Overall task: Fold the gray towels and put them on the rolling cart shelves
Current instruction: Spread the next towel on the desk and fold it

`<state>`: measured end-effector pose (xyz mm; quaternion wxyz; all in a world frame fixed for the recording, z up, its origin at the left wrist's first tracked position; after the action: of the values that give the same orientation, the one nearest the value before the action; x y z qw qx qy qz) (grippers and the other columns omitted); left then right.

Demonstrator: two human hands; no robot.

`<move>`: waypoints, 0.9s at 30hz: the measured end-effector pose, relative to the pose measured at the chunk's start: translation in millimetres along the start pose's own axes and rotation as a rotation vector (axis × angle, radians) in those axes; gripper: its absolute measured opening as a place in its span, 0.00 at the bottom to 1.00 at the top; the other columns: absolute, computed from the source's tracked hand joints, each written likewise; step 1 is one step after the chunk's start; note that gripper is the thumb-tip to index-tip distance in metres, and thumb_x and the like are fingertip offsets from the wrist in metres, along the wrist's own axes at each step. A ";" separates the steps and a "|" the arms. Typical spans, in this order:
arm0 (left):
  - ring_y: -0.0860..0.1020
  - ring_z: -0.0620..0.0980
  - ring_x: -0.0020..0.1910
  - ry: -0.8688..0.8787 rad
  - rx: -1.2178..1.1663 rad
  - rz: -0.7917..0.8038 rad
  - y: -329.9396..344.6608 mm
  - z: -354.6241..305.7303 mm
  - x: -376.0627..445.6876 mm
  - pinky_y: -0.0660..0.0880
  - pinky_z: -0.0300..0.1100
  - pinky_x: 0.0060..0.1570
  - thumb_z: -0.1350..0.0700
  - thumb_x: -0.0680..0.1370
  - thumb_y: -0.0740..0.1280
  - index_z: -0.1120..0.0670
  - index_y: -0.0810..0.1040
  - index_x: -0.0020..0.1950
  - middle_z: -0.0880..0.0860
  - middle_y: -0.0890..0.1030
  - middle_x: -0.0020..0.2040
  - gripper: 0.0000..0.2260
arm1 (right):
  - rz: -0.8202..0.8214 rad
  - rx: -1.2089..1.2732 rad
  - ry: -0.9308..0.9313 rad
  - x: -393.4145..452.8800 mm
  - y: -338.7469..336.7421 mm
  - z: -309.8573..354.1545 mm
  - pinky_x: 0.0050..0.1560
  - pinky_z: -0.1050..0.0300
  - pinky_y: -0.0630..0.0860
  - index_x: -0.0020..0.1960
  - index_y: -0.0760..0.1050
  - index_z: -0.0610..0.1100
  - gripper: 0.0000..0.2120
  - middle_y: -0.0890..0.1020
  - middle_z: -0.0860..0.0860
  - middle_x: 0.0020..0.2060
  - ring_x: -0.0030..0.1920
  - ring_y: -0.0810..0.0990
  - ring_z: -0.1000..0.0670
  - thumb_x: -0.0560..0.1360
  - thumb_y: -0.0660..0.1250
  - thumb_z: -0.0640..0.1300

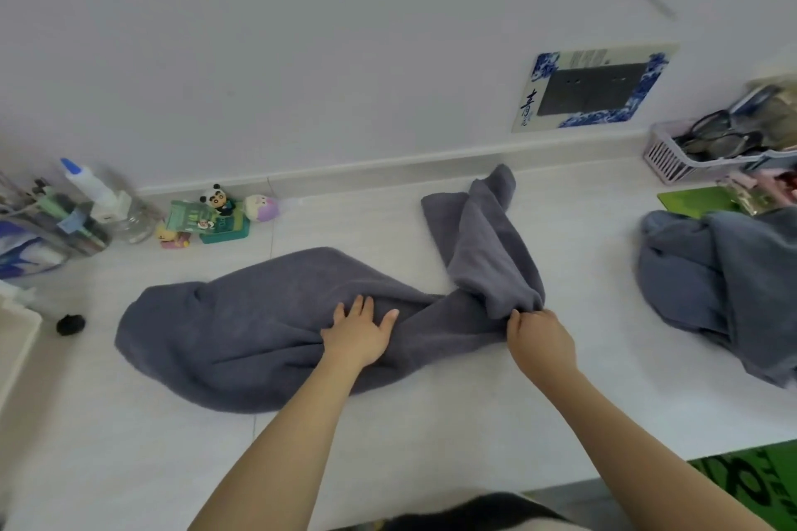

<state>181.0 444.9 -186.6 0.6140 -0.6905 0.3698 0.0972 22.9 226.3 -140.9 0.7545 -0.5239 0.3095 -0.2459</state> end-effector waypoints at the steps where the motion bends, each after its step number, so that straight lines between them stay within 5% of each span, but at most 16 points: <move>1: 0.51 0.59 0.76 -0.029 0.032 0.000 -3.9 -3.3 1.2 0.57 0.61 0.70 0.35 0.79 0.42 0.52 0.49 0.78 0.49 0.50 0.79 0.33 | 0.004 -0.011 0.017 -1.6 1.4 -7.7 0.40 0.56 0.67 0.49 0.76 0.38 0.15 0.80 0.44 0.48 0.54 0.74 0.43 0.80 0.51 0.41; 4: 0.65 0.61 0.69 -0.063 0.173 -0.088 -19.1 -20.3 0.0 0.64 0.56 0.65 0.35 0.79 0.42 0.56 0.62 0.74 0.56 0.65 0.73 0.34 | 0.015 0.027 0.025 -8.4 5.7 -23.5 0.40 0.56 0.66 0.41 0.75 0.42 0.14 0.78 0.45 0.43 0.52 0.75 0.43 0.79 0.52 0.41; 6: 0.65 0.59 0.69 0.055 0.163 -0.162 -20.4 -40.8 -0.6 0.62 0.56 0.66 0.38 0.80 0.44 0.54 0.66 0.72 0.57 0.68 0.71 0.29 | -0.040 0.080 -0.026 -12.7 3.5 -29.2 0.39 0.56 0.67 0.37 0.72 0.44 0.15 0.77 0.48 0.38 0.47 0.76 0.44 0.79 0.54 0.43; 11: 0.47 0.50 0.77 0.407 -0.021 -0.076 13.7 -83.8 -7.4 0.45 0.54 0.75 0.43 0.82 0.48 0.47 0.53 0.78 0.50 0.50 0.79 0.24 | -0.330 0.105 -0.279 -25.5 -10.2 -26.0 0.35 0.52 0.74 0.40 0.77 0.43 0.04 0.79 0.49 0.34 0.35 0.75 0.45 0.72 0.68 0.43; 15: 0.42 0.48 0.77 0.405 0.006 -0.008 33.0 -92.0 -5.7 0.39 0.58 0.73 0.43 0.83 0.45 0.44 0.47 0.78 0.47 0.47 0.79 0.23 | -0.460 0.062 -0.505 -27.9 -13.9 3.5 0.53 0.53 0.69 0.52 0.78 0.46 0.13 0.79 0.50 0.51 0.51 0.74 0.47 0.72 0.63 0.51; 18: 0.43 0.44 0.77 0.400 -0.018 -0.008 32.0 -90.4 -2.8 0.38 0.56 0.74 0.45 0.83 0.43 0.44 0.48 0.78 0.45 0.49 0.78 0.22 | -0.355 -0.078 -0.647 -9.3 -4.3 40.1 0.66 0.49 0.60 0.58 0.79 0.48 0.17 0.79 0.51 0.59 0.63 0.72 0.46 0.75 0.57 0.51; 22: 0.41 0.42 0.76 0.291 -0.032 0.007 23.6 -76.6 9.4 0.36 0.56 0.73 0.47 0.83 0.42 0.48 0.49 0.78 0.43 0.47 0.78 0.23 | -0.089 -0.316 -0.408 32.2 10.8 37.4 0.70 0.46 0.46 0.60 0.78 0.48 0.19 0.82 0.49 0.53 0.61 0.74 0.44 0.79 0.53 0.53; 27: 0.40 0.44 0.76 0.144 -0.040 0.023 12.8 -65.5 23.3 0.36 0.57 0.73 0.43 0.82 0.41 0.47 0.45 0.78 0.44 0.44 0.78 0.24 | -0.196 -0.356 -0.226 31.1 -5.5 -12.5 0.54 0.47 0.66 0.42 0.78 0.47 0.20 0.81 0.48 0.34 0.41 0.77 0.44 0.77 0.52 0.56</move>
<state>168.4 375.9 -195.3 0.5708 -0.7034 0.4191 0.0615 34.9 194.9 -145.5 0.6527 -0.7003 0.2094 -0.1994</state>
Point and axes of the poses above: each hand's wrist, its own x-axis towards the middle knuckle, its own y-axis out of the palm, z = x × y, the point moved 7 cm from there along x, towards the middle knuckle
